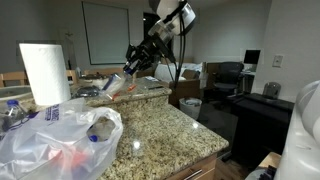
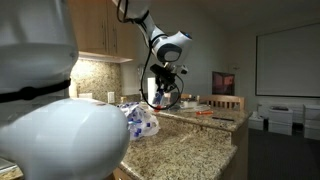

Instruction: Put the bottles into the plastic bag.

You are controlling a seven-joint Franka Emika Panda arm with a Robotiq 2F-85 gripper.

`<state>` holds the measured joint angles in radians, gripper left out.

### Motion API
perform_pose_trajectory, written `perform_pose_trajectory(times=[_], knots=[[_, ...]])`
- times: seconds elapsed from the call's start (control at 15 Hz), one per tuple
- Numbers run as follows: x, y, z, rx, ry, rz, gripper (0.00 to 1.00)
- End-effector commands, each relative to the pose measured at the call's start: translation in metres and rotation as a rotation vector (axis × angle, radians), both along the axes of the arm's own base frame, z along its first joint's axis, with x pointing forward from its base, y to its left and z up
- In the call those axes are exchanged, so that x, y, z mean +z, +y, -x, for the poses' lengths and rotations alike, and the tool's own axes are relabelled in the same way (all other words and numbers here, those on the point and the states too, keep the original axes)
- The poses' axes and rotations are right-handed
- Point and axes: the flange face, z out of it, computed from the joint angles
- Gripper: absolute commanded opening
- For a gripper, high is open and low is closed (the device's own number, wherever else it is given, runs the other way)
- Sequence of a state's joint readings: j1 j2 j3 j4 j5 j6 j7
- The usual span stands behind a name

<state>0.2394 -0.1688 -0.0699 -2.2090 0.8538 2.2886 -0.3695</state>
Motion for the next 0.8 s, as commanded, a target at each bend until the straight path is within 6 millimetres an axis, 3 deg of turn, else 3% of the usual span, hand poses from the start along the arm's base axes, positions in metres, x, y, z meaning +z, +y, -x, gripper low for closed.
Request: perform_pose_trajectory(times=[0.0, 0.27, 0.73], knots=[[-0.006, 0.014, -0.021, 0.162, -0.008, -0.127, 0.12], [-0.035, 0.018, -0.022, 0.344, 0.099, -0.254, 0.12], [-0.052, -0.022, 0.001, 0.516, 0.354, -0.407, 0.12]])
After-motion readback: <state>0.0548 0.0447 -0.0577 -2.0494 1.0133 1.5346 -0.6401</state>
